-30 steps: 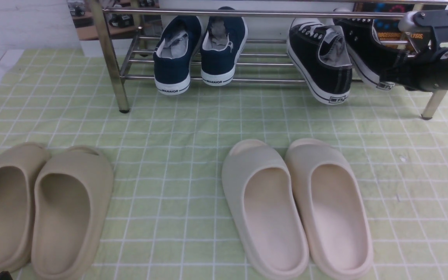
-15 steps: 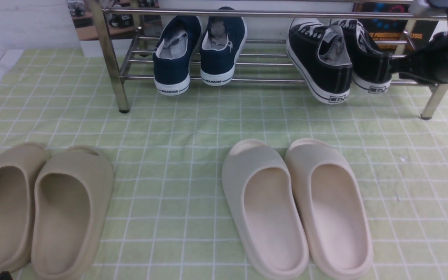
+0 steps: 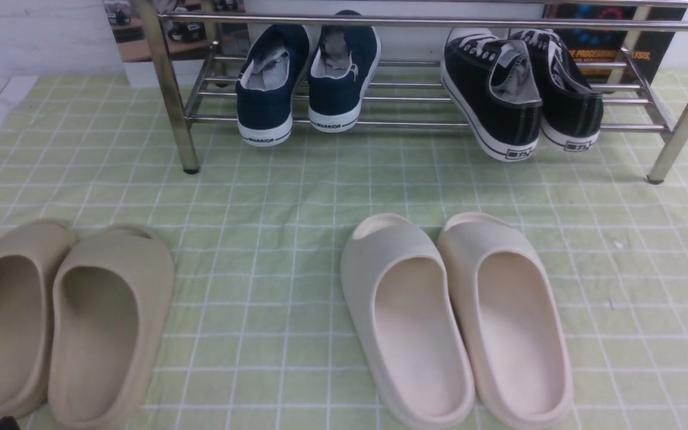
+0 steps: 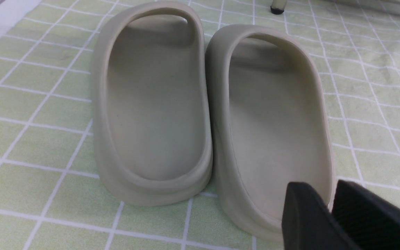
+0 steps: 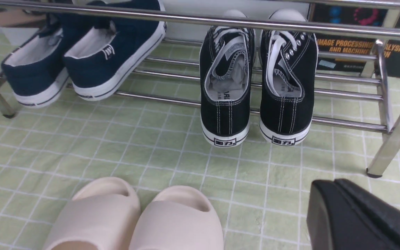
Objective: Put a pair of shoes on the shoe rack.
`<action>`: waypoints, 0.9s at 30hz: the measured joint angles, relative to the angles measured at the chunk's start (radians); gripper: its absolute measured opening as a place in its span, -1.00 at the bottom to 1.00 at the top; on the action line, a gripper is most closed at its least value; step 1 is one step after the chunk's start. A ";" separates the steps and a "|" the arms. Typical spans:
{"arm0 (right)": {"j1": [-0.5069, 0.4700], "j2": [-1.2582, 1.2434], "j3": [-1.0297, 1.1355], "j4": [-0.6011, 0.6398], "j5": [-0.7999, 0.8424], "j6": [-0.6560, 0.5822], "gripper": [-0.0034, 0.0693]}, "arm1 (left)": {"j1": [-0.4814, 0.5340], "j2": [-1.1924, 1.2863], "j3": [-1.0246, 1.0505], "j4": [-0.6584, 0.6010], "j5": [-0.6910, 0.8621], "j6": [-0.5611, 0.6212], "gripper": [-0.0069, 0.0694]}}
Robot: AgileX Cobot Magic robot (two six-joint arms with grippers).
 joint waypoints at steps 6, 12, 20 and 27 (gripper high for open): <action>0.000 -0.279 0.076 0.001 0.035 0.000 -0.90 | 0.000 0.000 0.000 0.000 0.000 0.000 -0.44; 0.000 -0.514 0.095 -0.023 0.125 -0.012 -0.89 | 0.000 0.000 0.000 0.000 0.000 0.000 -0.44; 0.000 -0.612 0.095 -0.023 0.304 -0.013 -0.88 | 0.000 0.000 0.000 0.000 0.000 0.000 -0.44; 0.000 -0.622 0.096 -0.023 0.337 -0.013 -0.89 | 0.000 0.000 0.000 0.000 0.000 0.000 -0.42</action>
